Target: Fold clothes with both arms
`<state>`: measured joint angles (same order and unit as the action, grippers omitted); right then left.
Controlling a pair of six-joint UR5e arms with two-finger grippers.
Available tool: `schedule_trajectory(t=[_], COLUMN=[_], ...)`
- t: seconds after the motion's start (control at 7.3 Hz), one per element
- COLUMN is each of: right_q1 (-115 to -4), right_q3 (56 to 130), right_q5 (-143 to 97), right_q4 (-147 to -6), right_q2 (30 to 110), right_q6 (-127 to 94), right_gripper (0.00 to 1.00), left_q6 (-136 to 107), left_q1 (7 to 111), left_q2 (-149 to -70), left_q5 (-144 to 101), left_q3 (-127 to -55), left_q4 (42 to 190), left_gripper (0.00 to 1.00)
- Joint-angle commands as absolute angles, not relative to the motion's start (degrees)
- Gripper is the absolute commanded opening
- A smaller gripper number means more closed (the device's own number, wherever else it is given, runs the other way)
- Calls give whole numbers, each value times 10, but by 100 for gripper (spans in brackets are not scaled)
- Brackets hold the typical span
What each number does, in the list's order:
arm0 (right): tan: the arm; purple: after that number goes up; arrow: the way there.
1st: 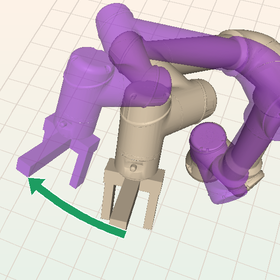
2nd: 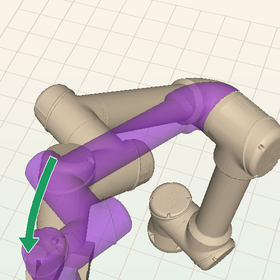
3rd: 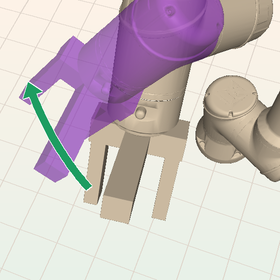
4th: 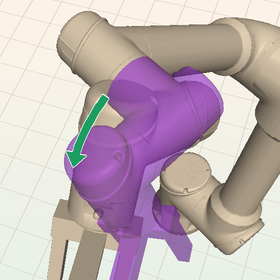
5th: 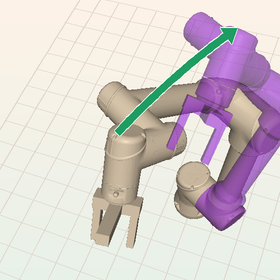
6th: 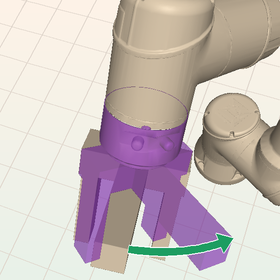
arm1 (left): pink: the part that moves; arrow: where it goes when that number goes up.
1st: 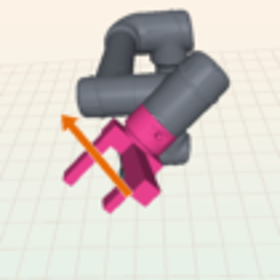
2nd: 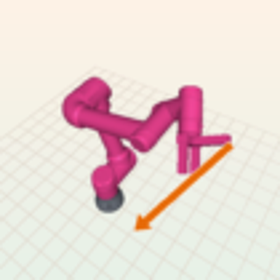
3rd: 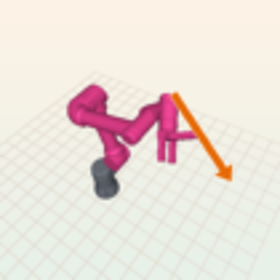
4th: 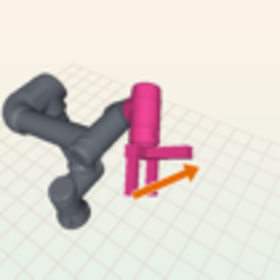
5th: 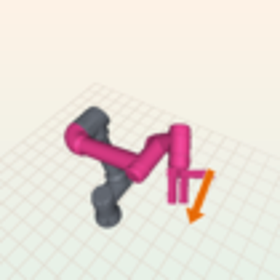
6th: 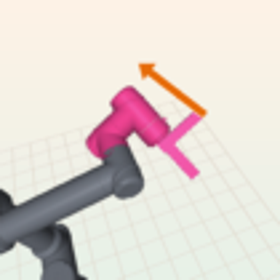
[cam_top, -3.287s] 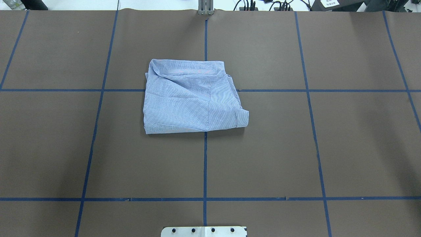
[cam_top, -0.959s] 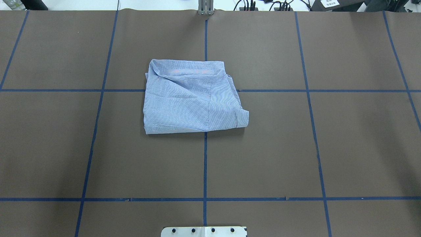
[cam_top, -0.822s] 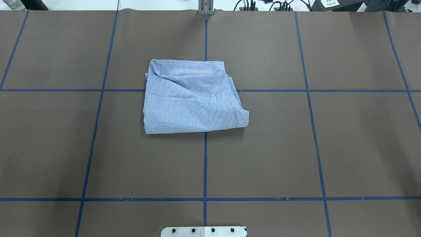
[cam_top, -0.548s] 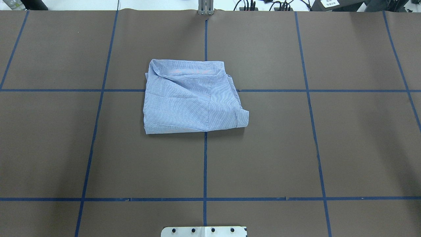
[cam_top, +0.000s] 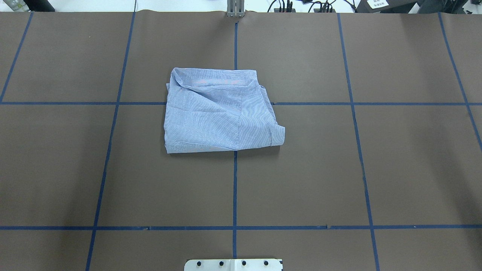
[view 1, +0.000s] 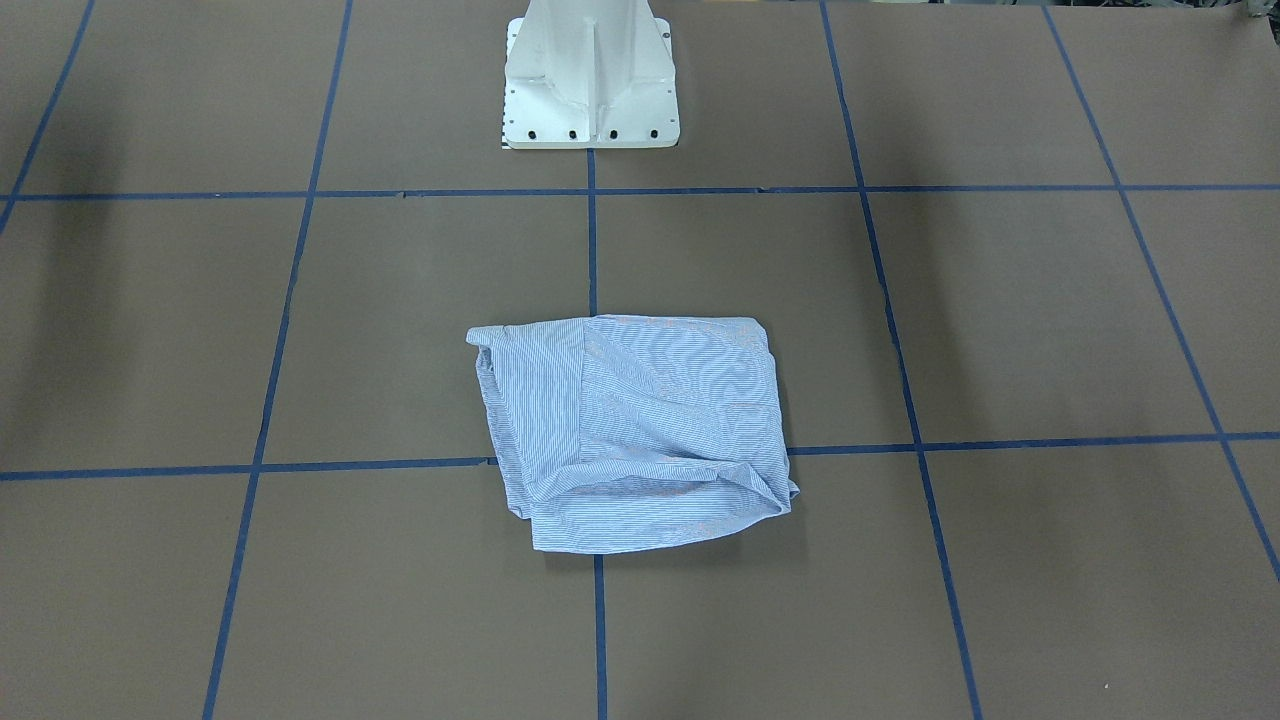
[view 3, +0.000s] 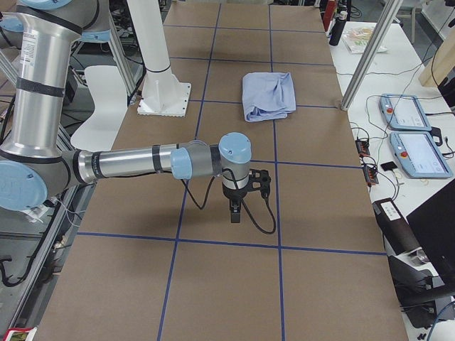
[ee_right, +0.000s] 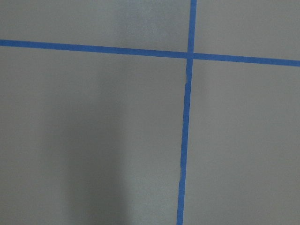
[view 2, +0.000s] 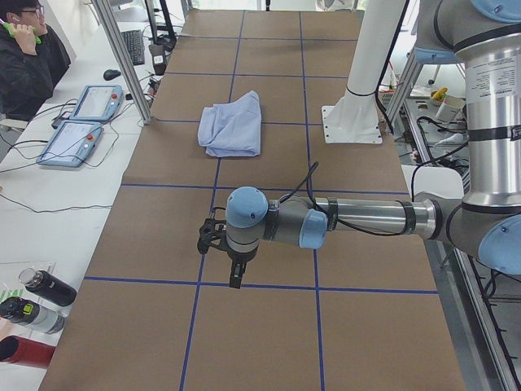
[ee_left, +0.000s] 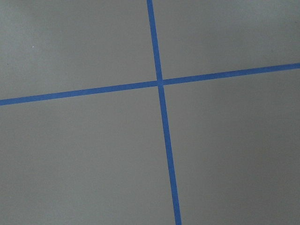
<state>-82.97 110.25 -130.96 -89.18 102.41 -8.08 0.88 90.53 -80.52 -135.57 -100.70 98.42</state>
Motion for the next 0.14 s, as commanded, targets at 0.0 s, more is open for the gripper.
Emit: schedule_trajectory(t=[0.0], right_q1=[-830], right_q3=[1104], right_q5=[-1310], right_q4=[-891], right_q2=[1025], right_q6=[-81], right_gripper=[100], left_q6=[9], left_q1=[905], left_q2=[-805], left_q5=[-1356], left_q3=[-1007], left_q4=[984], left_gripper=[100])
